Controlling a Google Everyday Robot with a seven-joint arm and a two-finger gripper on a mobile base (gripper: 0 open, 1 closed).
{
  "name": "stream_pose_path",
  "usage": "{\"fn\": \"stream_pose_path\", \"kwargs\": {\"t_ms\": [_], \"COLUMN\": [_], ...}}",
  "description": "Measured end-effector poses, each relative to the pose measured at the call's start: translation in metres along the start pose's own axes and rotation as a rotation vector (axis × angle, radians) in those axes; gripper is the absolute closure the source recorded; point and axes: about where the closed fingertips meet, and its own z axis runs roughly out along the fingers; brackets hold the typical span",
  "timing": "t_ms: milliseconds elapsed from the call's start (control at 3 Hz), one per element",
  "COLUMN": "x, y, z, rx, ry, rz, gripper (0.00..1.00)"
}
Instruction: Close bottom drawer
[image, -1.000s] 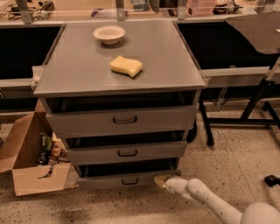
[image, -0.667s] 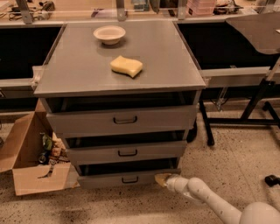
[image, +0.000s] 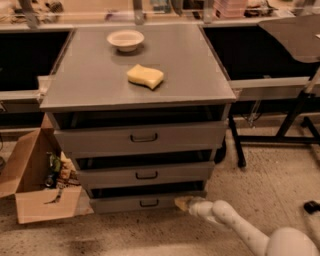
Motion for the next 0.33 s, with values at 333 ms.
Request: {"fn": "stream_pose_path", "kwargs": {"t_ms": [333], "x": [-0.0051], "y": [-0.0060], "z": [0.0011], "rx": [0.005], "ry": [-0.007], "rz": [0.000], "gripper": [1.00]}}
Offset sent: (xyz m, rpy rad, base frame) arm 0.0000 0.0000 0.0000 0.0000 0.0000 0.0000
